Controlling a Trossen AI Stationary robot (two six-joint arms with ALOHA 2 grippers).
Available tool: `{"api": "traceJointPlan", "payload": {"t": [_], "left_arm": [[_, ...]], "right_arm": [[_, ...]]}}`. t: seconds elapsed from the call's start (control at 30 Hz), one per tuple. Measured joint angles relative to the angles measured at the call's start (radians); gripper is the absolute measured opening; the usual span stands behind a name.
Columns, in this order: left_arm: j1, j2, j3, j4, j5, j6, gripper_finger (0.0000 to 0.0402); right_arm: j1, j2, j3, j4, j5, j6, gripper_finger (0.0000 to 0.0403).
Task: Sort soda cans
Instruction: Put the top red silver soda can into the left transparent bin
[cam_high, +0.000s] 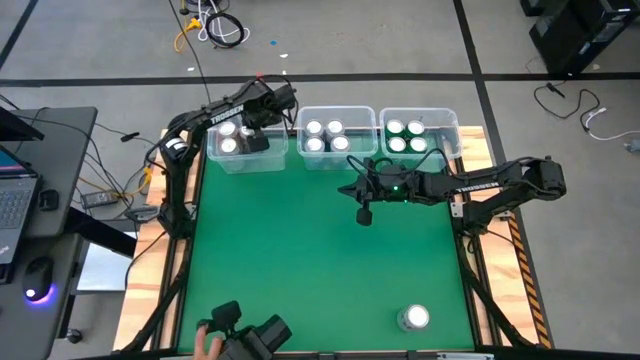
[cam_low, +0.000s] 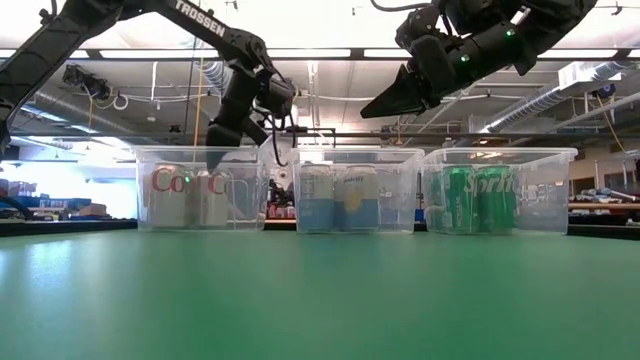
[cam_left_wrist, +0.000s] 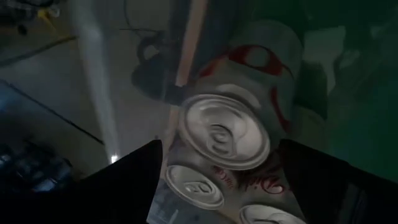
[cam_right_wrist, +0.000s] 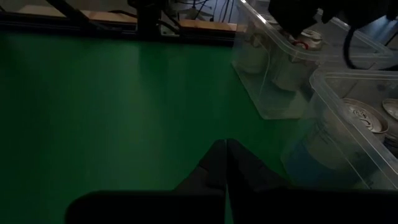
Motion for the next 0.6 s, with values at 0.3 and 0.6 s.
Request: {"api": "traceJointPlan", "payload": {"t": [0.3,0.6], "left_arm": [[0.000,-0.001,0.091,-0.075,0.000,-0.092,0.0326],[-0.022,-0.002,0.166,-0.015,0.299,-0.012,0.0284]], "right_arm": [[0.000,0.000,0.000,0.000,-0.002,0.000,0.0001],[0.000,0.000,0.000,0.000,-0.008,0.002,0.0000]]}}
